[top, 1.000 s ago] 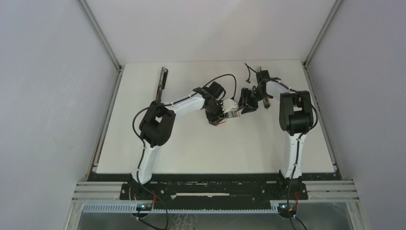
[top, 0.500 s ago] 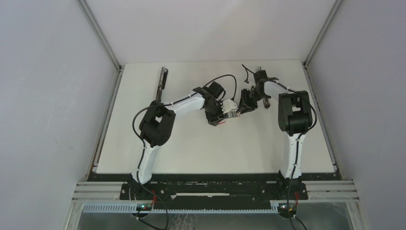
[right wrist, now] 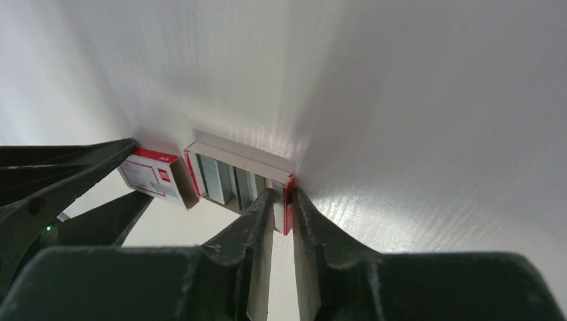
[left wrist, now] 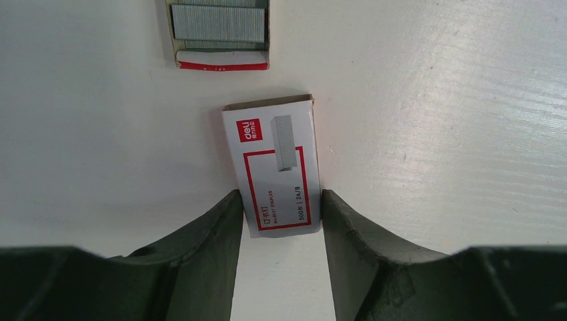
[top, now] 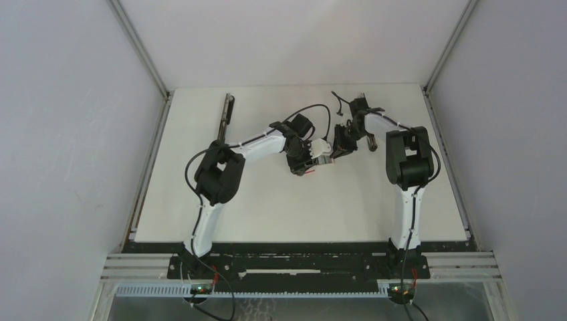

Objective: Unload the staples from the stapler

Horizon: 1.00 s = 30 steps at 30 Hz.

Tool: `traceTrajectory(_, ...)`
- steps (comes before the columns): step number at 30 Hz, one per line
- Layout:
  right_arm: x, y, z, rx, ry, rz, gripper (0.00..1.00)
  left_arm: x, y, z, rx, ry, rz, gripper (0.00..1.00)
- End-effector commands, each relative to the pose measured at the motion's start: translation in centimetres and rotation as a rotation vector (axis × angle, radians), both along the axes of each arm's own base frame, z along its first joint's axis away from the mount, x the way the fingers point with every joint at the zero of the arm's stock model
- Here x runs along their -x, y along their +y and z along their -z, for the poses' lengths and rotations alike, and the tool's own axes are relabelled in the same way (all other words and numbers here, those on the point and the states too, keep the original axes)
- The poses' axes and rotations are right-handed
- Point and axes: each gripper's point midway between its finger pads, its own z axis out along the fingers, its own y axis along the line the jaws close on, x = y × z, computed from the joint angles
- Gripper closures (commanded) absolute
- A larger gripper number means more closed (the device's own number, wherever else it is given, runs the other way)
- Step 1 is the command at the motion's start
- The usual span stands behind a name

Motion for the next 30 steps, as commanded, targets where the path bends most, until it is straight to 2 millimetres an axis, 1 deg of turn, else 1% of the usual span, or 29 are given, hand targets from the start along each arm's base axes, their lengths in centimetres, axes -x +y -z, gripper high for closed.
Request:
traceTrajectory(1,-0.9,-0.2,-1.3,0.061,-0.099,-0.038,0.84,-0.3,-0.7,-1.3,0.032,-0.007,0.022,0.48)
traceTrajectory(4,-0.9,0.0,-1.7,0.08,-0.124,-0.053,0.85,-0.3,-0.8,-1.3,0.033,-0.005,0.022,0.48)
traceTrajectory(15,-0.7,0.7,-2.2,0.092,-0.147,-0.075,0.94,-0.1,-0.8,-1.3,0.038,0.003,0.022,0.47)
traceTrajectory(18,-0.7,1.1,-2.4,0.088,-0.152,-0.085,0.98,-0.1,-0.9,-1.5,0.045,0.0,0.02,0.47)
traceTrajectory(24,-0.5,1.9,-2.5,0.086,-0.157,-0.105,0.98,-0.3,-0.8,-1.5,0.042,-0.007,0.022,0.47)
traceTrajectory(30,-0.3,1.7,-2.7,0.101,-0.163,-0.113,0.98,-0.7,-0.3,-1.3,0.025,-0.041,0.007,0.47)
